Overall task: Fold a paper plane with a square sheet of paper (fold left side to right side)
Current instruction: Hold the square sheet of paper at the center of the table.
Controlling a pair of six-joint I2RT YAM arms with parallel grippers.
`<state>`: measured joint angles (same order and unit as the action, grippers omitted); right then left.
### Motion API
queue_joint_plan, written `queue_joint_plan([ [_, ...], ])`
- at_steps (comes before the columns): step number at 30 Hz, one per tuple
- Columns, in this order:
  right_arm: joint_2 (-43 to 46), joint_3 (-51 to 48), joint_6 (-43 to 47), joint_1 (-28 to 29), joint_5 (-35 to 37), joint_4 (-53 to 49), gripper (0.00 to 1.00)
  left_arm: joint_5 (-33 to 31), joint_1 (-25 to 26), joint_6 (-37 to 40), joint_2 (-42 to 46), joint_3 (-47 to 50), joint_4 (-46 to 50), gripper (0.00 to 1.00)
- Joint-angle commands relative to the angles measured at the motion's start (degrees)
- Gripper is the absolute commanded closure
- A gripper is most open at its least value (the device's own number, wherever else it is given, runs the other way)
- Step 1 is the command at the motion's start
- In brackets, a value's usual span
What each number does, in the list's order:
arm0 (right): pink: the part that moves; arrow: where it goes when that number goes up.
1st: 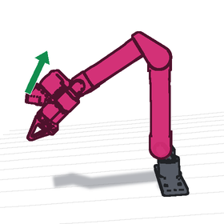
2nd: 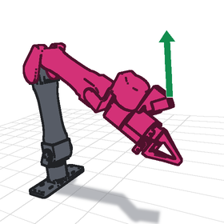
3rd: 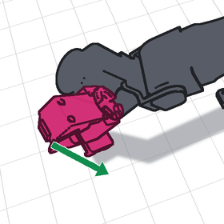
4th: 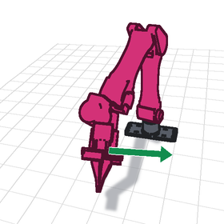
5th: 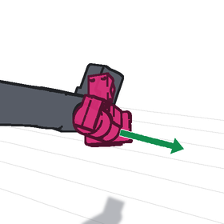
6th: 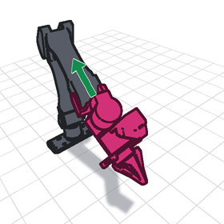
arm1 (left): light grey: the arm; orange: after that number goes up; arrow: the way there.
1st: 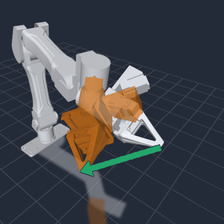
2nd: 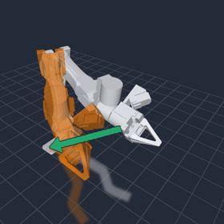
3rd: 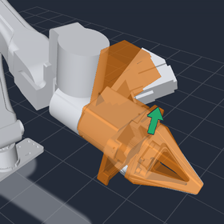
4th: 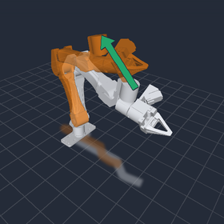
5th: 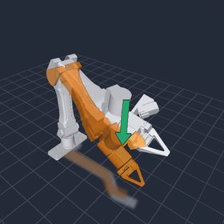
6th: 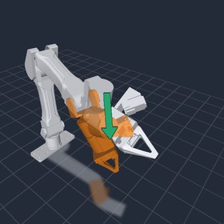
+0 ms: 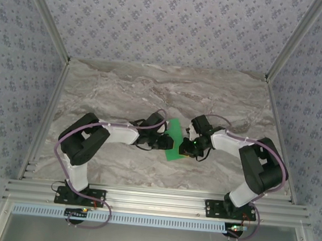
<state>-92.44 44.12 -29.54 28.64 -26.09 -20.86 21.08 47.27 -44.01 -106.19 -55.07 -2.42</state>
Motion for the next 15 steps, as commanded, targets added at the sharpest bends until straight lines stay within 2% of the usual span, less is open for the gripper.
queue_joint_plan([
  [1, -1.9, 0.9, -0.3, 0.5, 3.8, -2.7, 0.84, -0.7, 0.0, 1.2, -0.8, -1.9, 3.3, 0.75],
  [15, -3.9, 1.5, 1.1, 0.6, 7.8, -6.2, 0.85, -0.8, -3.0, 4.6, -1.8, -4.1, 2.8, 0.71],
])
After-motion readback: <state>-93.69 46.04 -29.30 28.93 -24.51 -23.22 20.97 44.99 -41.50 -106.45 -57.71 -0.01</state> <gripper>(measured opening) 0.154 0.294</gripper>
